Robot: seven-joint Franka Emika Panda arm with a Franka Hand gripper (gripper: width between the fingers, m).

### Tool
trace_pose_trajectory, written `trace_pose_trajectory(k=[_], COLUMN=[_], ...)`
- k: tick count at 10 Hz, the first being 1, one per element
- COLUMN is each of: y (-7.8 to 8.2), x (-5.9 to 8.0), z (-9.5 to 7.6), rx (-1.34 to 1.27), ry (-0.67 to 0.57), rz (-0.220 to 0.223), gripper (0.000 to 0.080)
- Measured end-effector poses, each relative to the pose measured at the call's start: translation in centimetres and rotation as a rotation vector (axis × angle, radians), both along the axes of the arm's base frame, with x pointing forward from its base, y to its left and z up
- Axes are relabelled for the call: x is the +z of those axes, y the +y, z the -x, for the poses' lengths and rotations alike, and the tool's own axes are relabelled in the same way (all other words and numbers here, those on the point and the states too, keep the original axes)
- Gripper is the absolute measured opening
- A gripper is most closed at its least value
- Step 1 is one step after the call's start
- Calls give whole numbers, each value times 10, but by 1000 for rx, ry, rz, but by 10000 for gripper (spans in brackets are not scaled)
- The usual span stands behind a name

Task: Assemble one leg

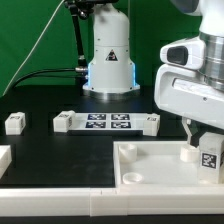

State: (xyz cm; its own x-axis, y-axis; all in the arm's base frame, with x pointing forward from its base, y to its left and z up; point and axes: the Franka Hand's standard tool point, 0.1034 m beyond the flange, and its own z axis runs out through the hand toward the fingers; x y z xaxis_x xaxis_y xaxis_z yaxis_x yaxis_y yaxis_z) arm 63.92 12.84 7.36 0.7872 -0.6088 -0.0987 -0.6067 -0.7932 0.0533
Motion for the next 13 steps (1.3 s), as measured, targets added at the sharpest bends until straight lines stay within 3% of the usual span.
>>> trace_pose_trajectory(k=[6,9,11,13], y=[-1,-5,-16,-21], x=[0,0,-1,-1], z=[1,0,-1,-2], rx=[842,1243,1472,1555], ry=[-18,-15,-6,-3], rz=[-94,-122,-134,-138], gripper=[649,649,649,649])
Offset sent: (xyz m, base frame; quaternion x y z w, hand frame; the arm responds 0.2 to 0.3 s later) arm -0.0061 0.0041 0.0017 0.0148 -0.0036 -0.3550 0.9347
